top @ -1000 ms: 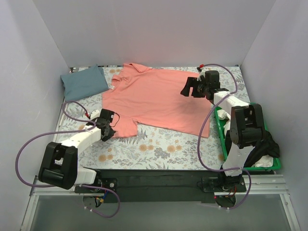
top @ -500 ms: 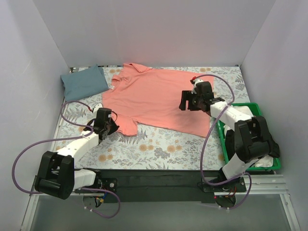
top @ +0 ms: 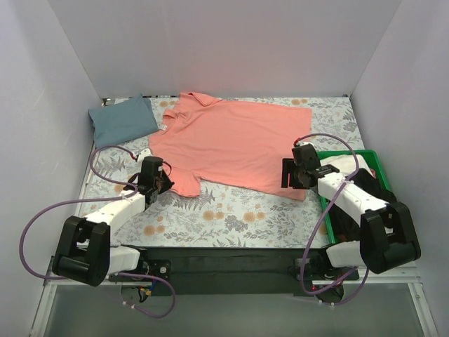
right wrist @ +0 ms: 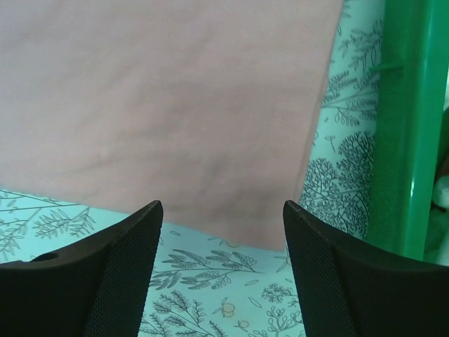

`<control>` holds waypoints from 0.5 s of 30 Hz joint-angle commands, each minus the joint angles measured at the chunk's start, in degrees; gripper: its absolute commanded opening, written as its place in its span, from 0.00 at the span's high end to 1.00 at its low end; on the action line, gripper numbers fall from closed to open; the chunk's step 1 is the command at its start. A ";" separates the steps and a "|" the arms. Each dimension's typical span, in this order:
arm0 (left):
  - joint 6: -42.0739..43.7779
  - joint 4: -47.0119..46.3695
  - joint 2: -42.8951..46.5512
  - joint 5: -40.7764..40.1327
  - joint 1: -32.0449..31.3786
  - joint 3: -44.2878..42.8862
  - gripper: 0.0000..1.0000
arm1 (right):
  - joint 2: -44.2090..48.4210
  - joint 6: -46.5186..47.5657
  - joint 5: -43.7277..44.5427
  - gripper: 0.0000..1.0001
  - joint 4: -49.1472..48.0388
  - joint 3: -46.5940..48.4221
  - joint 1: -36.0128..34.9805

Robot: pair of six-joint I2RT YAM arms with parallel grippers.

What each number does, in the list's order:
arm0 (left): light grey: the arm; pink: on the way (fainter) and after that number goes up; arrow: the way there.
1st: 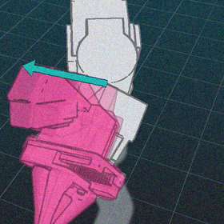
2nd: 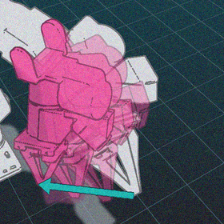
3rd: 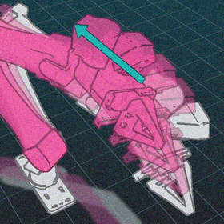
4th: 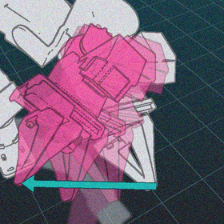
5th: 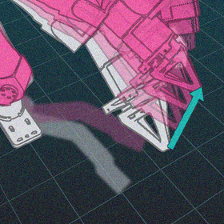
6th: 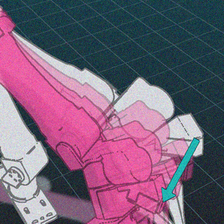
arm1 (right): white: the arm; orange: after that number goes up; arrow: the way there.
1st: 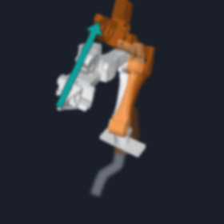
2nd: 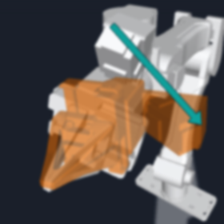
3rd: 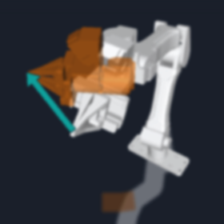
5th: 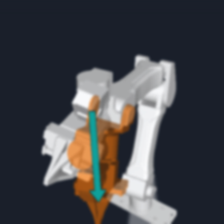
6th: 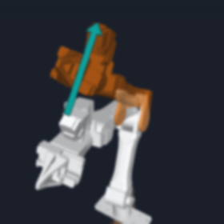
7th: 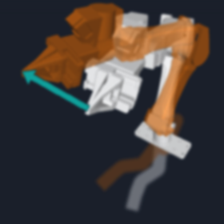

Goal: Fold and stack the t-shirts
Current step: Flatten the tshirt out

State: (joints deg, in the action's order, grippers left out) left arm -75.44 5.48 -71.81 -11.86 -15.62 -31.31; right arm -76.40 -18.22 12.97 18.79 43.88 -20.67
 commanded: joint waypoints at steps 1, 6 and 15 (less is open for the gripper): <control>1.70 -1.43 -0.35 -3.17 -0.29 0.46 1.00 | -0.24 -2.26 4.34 0.26 2.83 -1.51 -0.16; 1.87 -1.87 0.53 -3.08 -0.29 0.99 1.00 | -3.75 -3.93 4.43 0.31 3.01 -2.65 -0.16; 2.05 -1.61 0.97 -3.52 -0.29 0.99 1.00 | -1.91 -5.78 5.13 0.32 3.01 -5.64 0.01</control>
State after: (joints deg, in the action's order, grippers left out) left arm -74.24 4.54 -72.44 -13.93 -15.62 -30.96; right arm -80.09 -22.57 16.40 20.84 39.83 -20.67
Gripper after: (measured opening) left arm 0.018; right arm 0.676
